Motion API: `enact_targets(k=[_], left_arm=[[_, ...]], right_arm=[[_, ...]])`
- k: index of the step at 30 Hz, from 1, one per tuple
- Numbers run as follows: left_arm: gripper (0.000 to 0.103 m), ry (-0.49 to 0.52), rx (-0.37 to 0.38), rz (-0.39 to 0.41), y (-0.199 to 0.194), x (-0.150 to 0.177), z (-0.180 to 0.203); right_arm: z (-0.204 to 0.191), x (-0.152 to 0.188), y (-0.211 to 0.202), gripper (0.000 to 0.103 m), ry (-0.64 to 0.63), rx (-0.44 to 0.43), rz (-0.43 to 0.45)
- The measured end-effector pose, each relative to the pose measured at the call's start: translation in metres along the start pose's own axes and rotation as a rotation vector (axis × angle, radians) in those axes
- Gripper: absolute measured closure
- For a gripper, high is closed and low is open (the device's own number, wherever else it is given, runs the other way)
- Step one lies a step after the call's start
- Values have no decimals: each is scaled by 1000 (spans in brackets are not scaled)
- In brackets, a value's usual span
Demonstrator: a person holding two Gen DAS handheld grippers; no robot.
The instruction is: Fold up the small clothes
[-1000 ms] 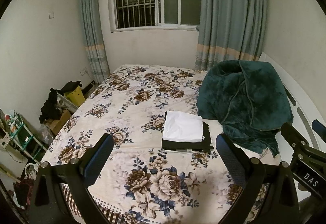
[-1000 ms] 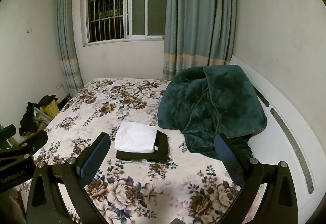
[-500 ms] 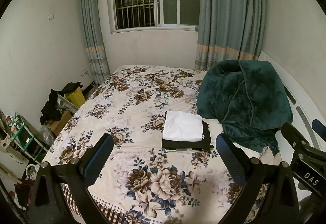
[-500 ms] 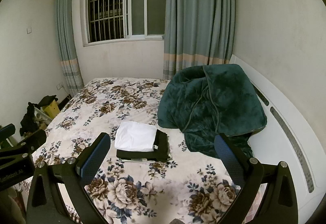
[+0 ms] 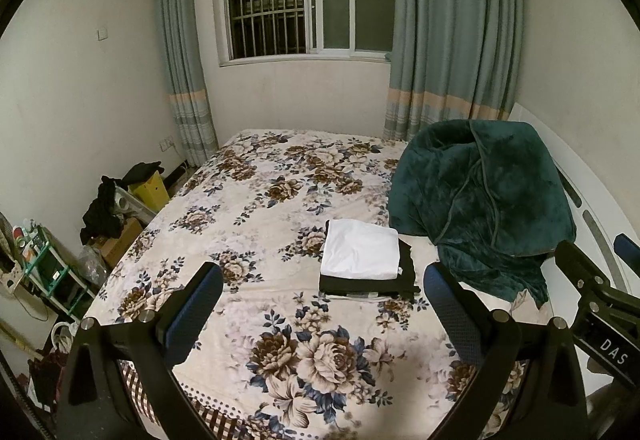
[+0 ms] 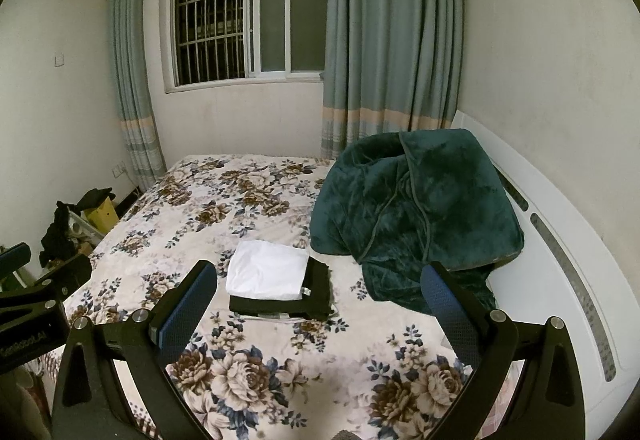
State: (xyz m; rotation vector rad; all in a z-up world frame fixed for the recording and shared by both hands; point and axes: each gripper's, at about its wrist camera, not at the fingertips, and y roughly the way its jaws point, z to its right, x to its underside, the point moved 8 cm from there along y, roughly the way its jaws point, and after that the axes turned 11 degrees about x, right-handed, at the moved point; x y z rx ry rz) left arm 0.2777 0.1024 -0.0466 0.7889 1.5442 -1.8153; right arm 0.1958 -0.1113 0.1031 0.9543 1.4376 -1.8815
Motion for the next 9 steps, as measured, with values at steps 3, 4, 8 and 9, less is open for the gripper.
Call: enact_targets(k=[3, 4, 8, 9], left_arm=[[0, 2, -3, 2, -1, 0, -1], [0, 4, -2, 2, 0, -1, 0], [0, 3, -7, 6, -1, -2, -7], [0, 4, -7, 7, -3, -4, -8]], right_arm=[[0, 1, 0, 0, 1, 2, -1], [0, 1, 0, 0, 1, 2, -1], [1, 4, -1, 0, 3, 3, -2], [1, 3, -1, 0, 3, 2, -2]])
